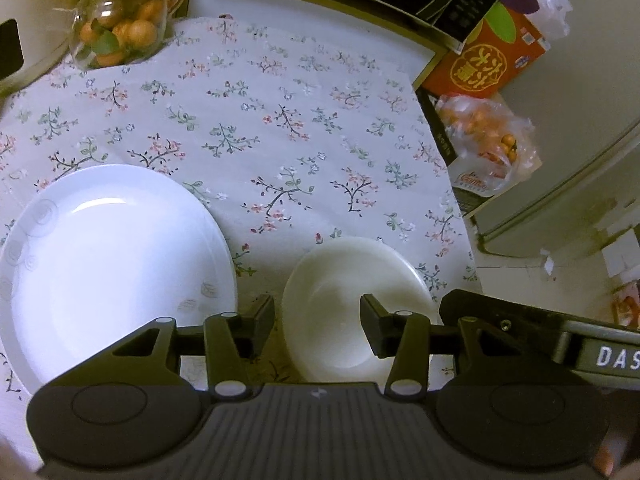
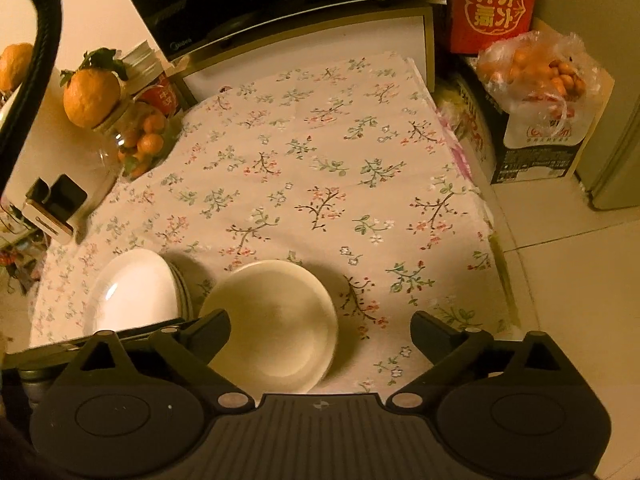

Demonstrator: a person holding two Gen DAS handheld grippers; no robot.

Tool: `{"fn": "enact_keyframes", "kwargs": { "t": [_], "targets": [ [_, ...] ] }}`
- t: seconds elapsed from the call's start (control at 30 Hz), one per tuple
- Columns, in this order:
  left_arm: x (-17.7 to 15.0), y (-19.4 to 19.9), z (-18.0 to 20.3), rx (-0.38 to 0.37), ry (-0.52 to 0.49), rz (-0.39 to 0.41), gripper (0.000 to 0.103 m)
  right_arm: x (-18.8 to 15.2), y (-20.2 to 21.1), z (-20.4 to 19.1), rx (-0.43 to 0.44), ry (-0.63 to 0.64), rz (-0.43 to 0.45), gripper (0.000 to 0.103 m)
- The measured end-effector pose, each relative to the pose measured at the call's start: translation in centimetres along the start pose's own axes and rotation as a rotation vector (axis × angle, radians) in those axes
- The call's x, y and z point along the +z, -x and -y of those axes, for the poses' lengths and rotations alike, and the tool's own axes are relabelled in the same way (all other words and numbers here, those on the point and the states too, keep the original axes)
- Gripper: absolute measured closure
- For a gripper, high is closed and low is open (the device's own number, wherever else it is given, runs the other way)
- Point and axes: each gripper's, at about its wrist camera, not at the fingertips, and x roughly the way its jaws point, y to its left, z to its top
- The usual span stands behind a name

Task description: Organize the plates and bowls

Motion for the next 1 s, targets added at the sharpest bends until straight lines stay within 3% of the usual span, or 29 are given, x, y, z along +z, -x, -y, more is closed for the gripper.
{"fn": "enact_keyframes", "kwargs": {
  "t": [0.3,0.53,0.7,1.0],
  "targets": [
    [0.0,-0.8,-0.6,0.022,0.004,-0.019,0.060,0.3,-0.6,0.6,0.007,-0.057,-0.028,0.003],
    [-0.1,-1.4,-0.9,0.015,0.010,-0.043,0.053,0.4,-1.8,1.9,0.040,-0.164,-0.087,0.004],
    [0.0,-1.6,-0.9,0.025,0.006,-0.039,0.053,0.2,-2.8,2.5,0.040,-0.213,-0.123,0.025],
    [-0.3,-2.6,-0.4,0.048,-0.033,-0.052,0.063,-0.1,-4.4,1.6,0.001,-0.167,-0.171,0.058]
  ]
}}
